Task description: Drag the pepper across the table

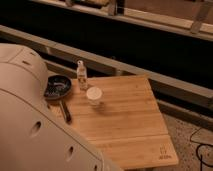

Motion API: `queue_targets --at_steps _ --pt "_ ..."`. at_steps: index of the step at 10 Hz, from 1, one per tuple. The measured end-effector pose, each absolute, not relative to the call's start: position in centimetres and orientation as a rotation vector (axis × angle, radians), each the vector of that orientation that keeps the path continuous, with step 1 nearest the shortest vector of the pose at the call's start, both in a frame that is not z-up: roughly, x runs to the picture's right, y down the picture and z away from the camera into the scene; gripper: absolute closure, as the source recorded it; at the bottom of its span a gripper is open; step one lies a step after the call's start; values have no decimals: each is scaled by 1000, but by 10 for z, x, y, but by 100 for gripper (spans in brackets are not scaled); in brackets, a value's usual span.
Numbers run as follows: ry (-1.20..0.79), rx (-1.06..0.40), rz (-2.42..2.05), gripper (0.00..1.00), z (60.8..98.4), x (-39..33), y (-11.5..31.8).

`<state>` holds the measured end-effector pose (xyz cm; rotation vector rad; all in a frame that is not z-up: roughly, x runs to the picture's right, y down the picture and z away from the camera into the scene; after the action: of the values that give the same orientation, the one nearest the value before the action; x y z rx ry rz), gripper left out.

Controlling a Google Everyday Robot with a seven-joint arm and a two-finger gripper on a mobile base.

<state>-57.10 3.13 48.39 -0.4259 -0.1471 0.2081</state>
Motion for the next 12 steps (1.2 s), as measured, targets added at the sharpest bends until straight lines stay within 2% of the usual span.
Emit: queue_targets --at_steps 1,2,12 --pt "-147 -426 208 21 484 -571 31" --pt "-147 -426 208 20 484 -571 31" --pt "-147 -426 208 20 484 -571 31"
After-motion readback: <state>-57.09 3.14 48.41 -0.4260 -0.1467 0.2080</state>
